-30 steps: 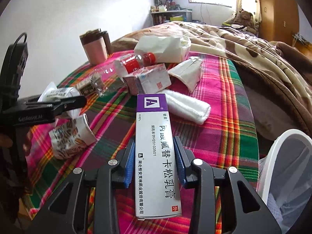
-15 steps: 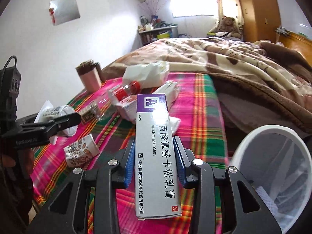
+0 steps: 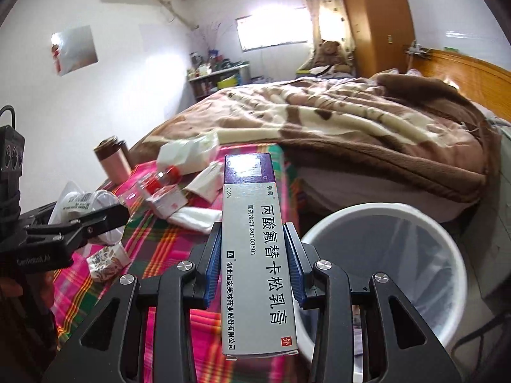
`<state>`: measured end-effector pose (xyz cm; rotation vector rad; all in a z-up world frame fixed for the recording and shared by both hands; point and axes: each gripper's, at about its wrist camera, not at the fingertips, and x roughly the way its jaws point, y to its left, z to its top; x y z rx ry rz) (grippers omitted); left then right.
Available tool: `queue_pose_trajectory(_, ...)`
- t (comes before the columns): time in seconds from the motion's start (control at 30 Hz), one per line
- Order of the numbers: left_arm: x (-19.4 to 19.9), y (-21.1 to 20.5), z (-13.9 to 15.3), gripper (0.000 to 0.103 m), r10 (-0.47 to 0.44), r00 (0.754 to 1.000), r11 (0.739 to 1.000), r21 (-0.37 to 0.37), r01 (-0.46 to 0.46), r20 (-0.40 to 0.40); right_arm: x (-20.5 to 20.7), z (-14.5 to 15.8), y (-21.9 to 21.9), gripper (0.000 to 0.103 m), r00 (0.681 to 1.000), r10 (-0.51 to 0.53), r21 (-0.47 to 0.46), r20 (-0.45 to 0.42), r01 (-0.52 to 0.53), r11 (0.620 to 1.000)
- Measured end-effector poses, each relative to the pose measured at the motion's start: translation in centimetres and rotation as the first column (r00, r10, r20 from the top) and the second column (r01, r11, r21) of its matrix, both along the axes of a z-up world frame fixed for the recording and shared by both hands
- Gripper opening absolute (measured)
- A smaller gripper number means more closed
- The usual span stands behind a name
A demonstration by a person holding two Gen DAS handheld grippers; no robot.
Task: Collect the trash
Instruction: 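Carry the cup with the left tool while the right tool carries the medicine box over the bin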
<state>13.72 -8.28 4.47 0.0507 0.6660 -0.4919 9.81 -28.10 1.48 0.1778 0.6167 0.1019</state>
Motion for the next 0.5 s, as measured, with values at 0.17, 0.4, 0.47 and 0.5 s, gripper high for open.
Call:
queue_pose_trajectory(0.17,-0.3,-3.1,0.5,0.083,-0.054,0.998,0.999,-0.003,0.054,0.006,-0.7,0.4,-1.9,0.038,0.998,-0.065,-0.018,0.004,0.065,0.998)
queue_pose_trajectory(0.4,-0.4,-7.9,0.0,0.083,-0.138,0.99,0.99,-0.018,0.137,-0.015,-1.4,-0.2,-5.4,0.038,0.987,-0.157,-0.036,-0.031,0.156,0.987)
queue_pose_trajectory(0.47,-0.5,-9.1,-0.2,0.083,-0.158,0.987,0.987,-0.021,0.157,-0.023,-1.5,-0.7,-6.3,0.038,0.983,-0.179,-0.037,-0.047,0.177,0.983)
queue_pose_trajectory(0.5,-0.6,-9.9,-0.3,0.083,-0.17,0.985,0.985,-0.024,0.169,-0.028,-1.5,-0.8,-6.6,0.038,0.982,-0.184,-0.038,-0.051,0.182,0.982)
